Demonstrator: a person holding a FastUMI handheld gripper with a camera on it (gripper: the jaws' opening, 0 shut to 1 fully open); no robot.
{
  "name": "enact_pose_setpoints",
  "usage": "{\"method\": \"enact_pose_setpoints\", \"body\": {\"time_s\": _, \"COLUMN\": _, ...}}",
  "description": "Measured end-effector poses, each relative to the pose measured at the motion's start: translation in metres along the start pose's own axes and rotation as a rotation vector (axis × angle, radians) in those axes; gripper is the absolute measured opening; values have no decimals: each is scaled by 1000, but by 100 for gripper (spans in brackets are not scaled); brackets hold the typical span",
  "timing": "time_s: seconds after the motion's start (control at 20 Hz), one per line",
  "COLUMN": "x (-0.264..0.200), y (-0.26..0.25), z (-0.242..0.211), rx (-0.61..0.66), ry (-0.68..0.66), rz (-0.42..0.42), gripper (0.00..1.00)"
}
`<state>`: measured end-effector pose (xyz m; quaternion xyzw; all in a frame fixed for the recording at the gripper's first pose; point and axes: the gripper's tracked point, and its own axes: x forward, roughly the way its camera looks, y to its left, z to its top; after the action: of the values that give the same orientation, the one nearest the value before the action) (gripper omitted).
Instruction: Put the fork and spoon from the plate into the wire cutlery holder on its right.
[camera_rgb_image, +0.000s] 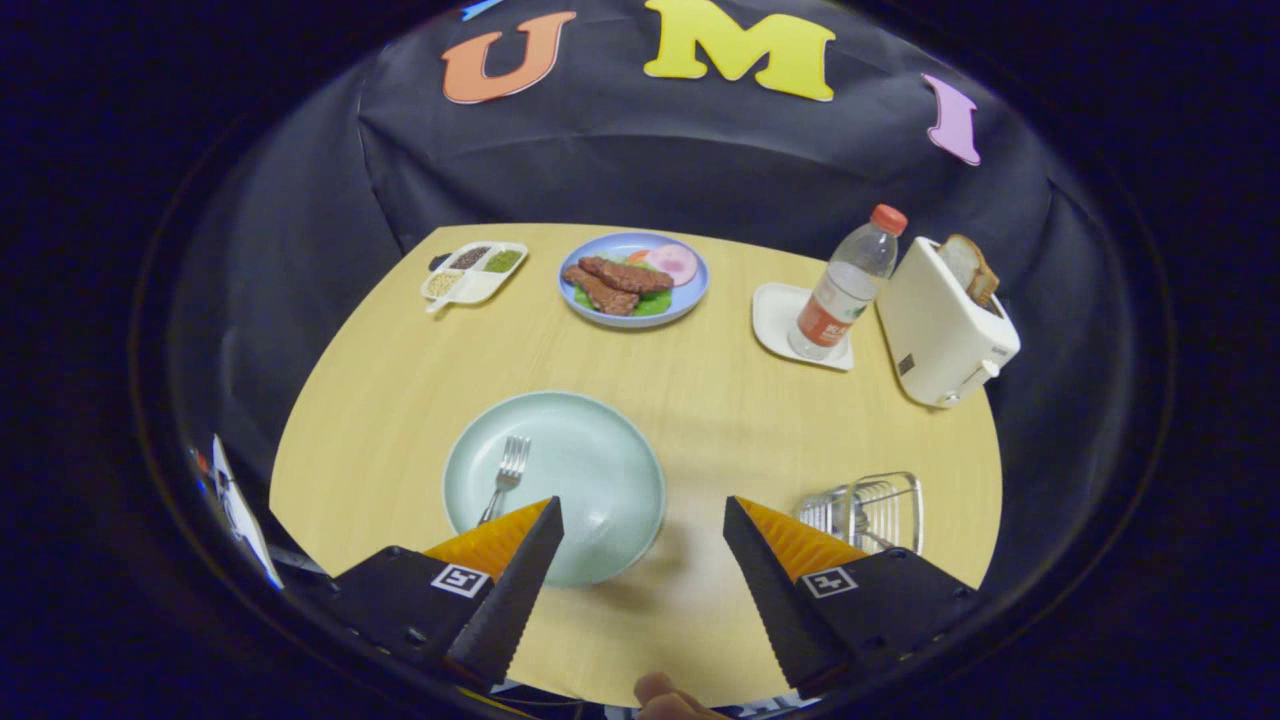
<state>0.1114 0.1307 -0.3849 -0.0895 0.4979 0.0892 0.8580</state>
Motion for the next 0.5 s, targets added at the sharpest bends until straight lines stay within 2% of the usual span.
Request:
{"method": "enact_pose_setpoints", "body": {"time_s": 0.2, "x": 25, "y": 41, "z": -16, "rx": -19, "ry": 70, "rz": 31, "gripper": 97}}
{"method": "enact_pose_setpoints", "body": {"time_s": 0.45, "x": 48, "y": 86, "z": -36, "rx": 35, "ry": 161, "rz": 84, "gripper": 96}}
{"method": "enact_pose_setpoints", "body": {"time_s": 0.5, "x": 53, "y": 89, "z": -38, "rx": 40, "ry": 171, "rz": 79, "gripper": 93}}
